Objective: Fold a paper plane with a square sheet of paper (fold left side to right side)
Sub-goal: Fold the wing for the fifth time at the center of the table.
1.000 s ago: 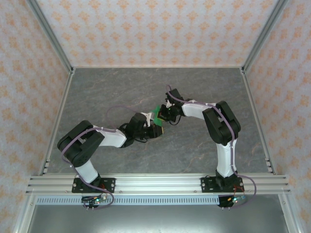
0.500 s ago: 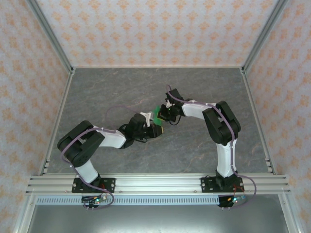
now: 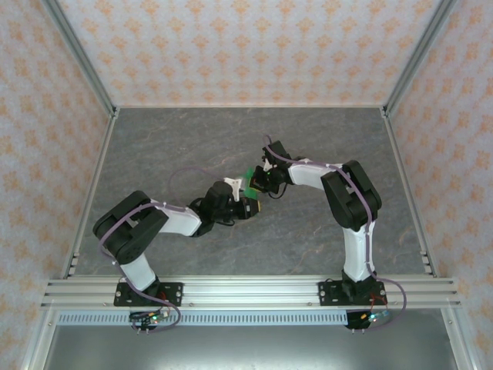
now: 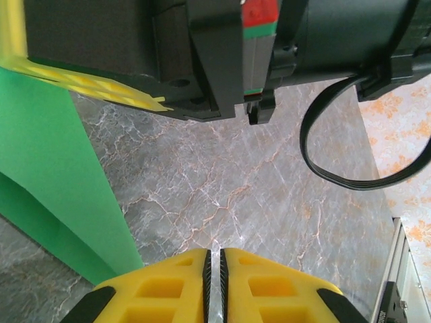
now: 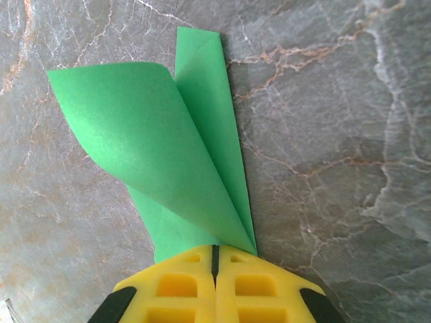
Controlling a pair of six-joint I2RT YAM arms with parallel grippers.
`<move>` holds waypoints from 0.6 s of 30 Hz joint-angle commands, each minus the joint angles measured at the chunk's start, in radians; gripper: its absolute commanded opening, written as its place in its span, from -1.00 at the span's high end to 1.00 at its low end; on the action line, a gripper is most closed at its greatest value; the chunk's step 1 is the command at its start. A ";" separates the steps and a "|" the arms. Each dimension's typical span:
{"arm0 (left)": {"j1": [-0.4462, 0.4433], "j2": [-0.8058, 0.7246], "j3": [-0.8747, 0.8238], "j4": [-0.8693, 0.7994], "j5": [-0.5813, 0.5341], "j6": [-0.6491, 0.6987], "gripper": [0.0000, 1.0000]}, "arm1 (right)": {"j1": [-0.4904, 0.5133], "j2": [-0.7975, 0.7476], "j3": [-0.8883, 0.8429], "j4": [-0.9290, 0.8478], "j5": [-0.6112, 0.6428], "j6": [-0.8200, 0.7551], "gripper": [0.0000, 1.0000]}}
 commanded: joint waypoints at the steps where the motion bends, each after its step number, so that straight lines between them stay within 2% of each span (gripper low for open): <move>1: -0.007 0.024 0.031 -0.014 -0.035 0.042 0.69 | -0.001 0.036 -0.017 -0.093 0.043 -0.008 1.00; 18: -0.006 0.097 0.056 -0.058 -0.041 0.008 0.72 | -0.001 0.039 -0.011 -0.099 0.043 -0.011 1.00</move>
